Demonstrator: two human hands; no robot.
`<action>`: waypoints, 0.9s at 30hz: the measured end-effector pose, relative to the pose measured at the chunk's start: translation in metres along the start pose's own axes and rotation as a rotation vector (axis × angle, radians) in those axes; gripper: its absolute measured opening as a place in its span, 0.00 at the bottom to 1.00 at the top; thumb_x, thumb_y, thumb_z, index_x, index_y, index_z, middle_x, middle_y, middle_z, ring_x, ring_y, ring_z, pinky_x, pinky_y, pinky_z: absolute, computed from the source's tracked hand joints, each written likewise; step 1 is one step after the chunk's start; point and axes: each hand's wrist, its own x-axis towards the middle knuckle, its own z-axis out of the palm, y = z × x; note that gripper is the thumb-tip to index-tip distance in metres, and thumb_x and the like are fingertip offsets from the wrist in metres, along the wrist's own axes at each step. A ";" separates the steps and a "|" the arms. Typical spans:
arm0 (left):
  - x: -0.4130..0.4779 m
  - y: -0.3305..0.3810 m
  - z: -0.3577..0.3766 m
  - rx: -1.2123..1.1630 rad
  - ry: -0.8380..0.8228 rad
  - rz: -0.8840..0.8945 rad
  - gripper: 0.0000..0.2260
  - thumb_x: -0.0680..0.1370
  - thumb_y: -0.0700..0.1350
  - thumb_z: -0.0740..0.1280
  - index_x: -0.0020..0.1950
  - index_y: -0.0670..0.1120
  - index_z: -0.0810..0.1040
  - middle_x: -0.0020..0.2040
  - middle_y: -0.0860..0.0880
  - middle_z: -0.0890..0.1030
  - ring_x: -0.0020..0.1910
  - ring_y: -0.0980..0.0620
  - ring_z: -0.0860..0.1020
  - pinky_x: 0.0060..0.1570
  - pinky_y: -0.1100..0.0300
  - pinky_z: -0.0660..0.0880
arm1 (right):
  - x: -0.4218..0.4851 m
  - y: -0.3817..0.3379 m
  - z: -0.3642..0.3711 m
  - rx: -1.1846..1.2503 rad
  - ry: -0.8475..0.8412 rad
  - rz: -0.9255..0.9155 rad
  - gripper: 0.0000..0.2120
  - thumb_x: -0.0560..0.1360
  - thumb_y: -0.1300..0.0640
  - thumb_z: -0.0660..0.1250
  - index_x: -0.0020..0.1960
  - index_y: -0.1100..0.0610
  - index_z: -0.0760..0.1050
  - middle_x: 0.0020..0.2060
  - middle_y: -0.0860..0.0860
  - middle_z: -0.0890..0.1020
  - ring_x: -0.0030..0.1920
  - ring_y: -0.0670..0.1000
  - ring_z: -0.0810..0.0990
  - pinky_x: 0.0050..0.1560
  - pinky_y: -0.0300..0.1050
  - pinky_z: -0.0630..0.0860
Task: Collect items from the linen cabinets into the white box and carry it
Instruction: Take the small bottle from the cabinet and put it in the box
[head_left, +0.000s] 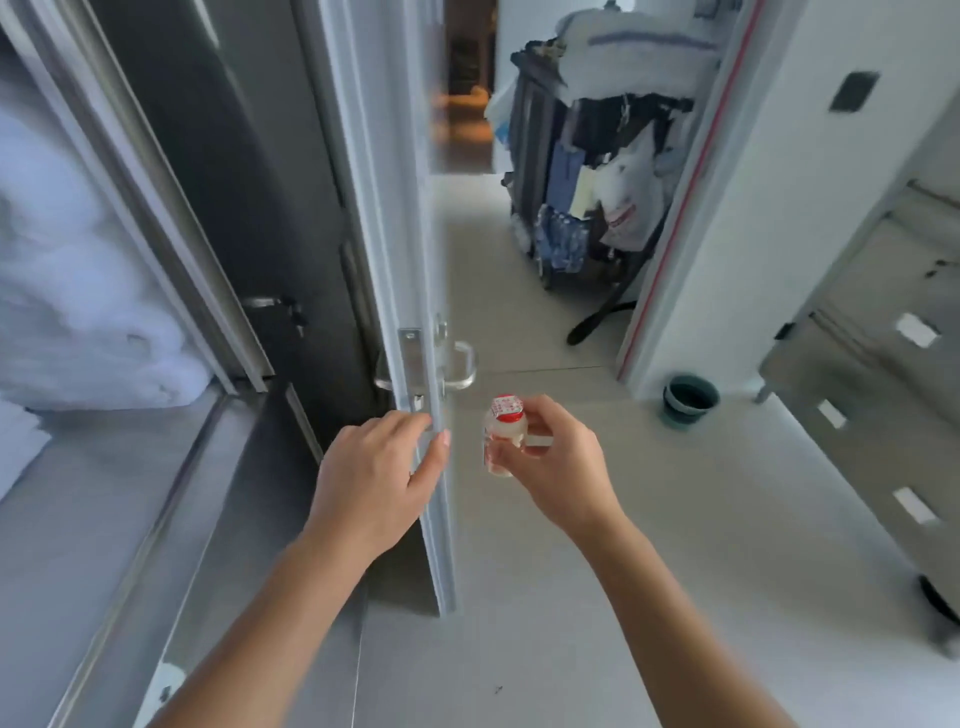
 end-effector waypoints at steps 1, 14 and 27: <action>0.006 0.015 0.002 -0.011 -0.010 0.040 0.23 0.81 0.59 0.51 0.56 0.47 0.80 0.47 0.52 0.83 0.45 0.47 0.81 0.47 0.50 0.75 | -0.006 0.003 -0.017 -0.004 0.048 0.009 0.15 0.70 0.51 0.75 0.55 0.41 0.79 0.47 0.37 0.84 0.51 0.40 0.83 0.51 0.39 0.81; 0.052 0.199 0.044 -0.184 0.026 0.394 0.21 0.81 0.58 0.54 0.57 0.47 0.81 0.52 0.51 0.84 0.49 0.46 0.82 0.48 0.51 0.76 | -0.064 0.029 -0.207 -0.076 0.446 0.090 0.18 0.68 0.44 0.75 0.57 0.42 0.80 0.47 0.37 0.84 0.48 0.39 0.83 0.52 0.45 0.83; 0.022 0.399 0.113 -0.398 -0.322 1.071 0.24 0.80 0.61 0.48 0.58 0.50 0.79 0.54 0.52 0.82 0.52 0.47 0.80 0.51 0.50 0.73 | -0.254 0.041 -0.301 -0.282 1.182 0.393 0.12 0.70 0.49 0.75 0.53 0.44 0.80 0.45 0.37 0.85 0.48 0.38 0.83 0.46 0.36 0.80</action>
